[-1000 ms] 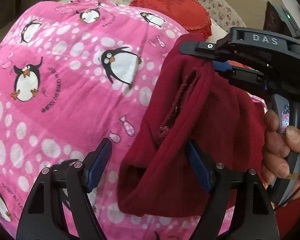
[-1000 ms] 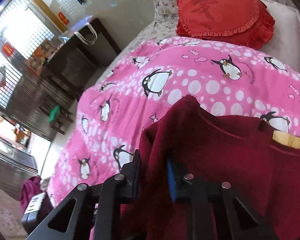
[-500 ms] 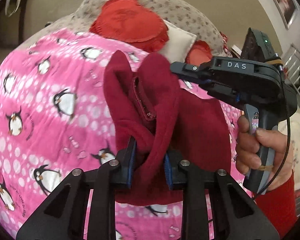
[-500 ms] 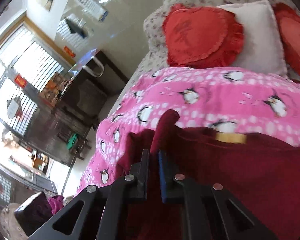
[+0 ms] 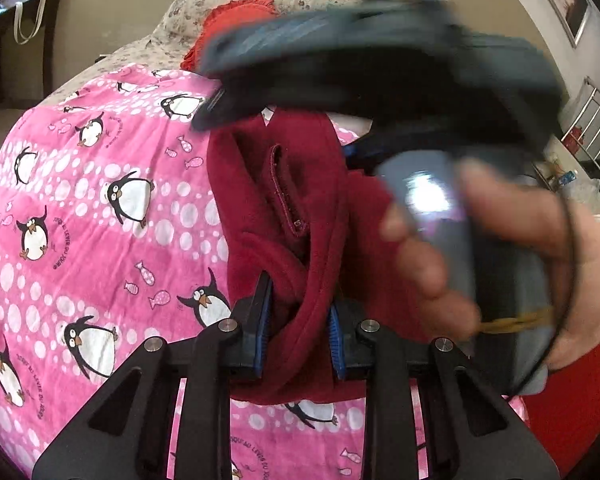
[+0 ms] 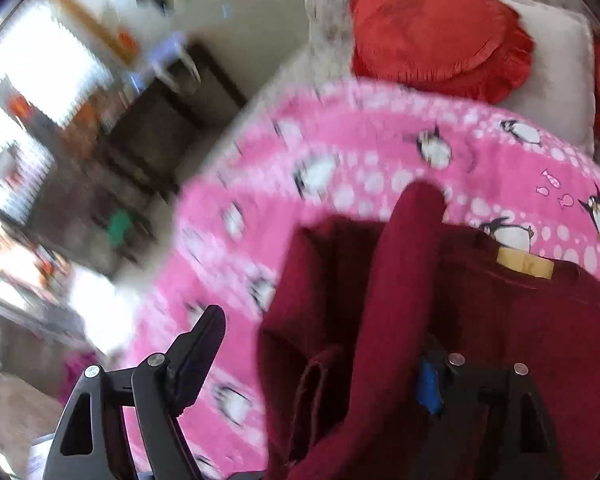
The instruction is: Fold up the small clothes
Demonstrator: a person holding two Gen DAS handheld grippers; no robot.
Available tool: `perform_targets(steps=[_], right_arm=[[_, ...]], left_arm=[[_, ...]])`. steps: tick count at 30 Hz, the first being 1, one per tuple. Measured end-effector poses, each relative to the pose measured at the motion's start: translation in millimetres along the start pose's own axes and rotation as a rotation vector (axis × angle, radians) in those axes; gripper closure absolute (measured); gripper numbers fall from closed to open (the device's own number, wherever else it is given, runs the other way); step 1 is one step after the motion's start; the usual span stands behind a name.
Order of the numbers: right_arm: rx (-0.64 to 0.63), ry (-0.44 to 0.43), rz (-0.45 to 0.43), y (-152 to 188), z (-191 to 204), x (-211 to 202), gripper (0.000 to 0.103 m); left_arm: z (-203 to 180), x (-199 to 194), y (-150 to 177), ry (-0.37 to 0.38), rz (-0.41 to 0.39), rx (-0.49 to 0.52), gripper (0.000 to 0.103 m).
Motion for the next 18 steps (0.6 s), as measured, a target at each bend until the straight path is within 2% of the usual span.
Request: perform_targets(steps=[1, 2, 3, 6, 9, 13, 16, 18], right_arm=[[-0.013, 0.023, 0.027, 0, 1, 9, 0.025], [-0.03, 0.038, 0.044, 1, 0, 16, 0.037], [-0.045, 0.049, 0.042, 5, -2, 19, 0.057], [-0.057, 0.017, -0.037, 13, -10, -2, 0.075], [-0.048, -0.017, -0.143, 27, -31, -53, 0.078], [-0.012, 0.003, -0.249, 60, -78, -120, 0.08], [0.041, 0.031, -0.295, 87, -119, -150, 0.081], [0.114, 0.033, -0.299, 109, -155, -154, 0.081]], left_arm=[[-1, -1, 1, -0.005, -0.003, 0.003, 0.082], [-2, -3, 3, -0.005, -0.003, 0.006, 0.082], [-4, -4, 5, -0.004, 0.0, 0.009, 0.082], [-12, -8, 2, 0.027, 0.004, 0.024, 0.082], [-48, -23, -3, 0.08, -0.022, 0.098, 0.082], [-112, -21, 0, 0.169, -0.006, 0.198, 0.082], [-152, -6, 12, 0.195, 0.03, 0.268, 0.081], [-173, 7, 22, 0.191, 0.077, 0.312, 0.081]])
Point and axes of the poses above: each gripper's, at about its wrist camera, not at the fingertips, and x roughly the way its jaws point, z to its left, y to its underside, the point moved 6 cm from there along x, roughly the way its jaws point, and after that the axes turned 9 degrees about z, right-handed, at the moved point
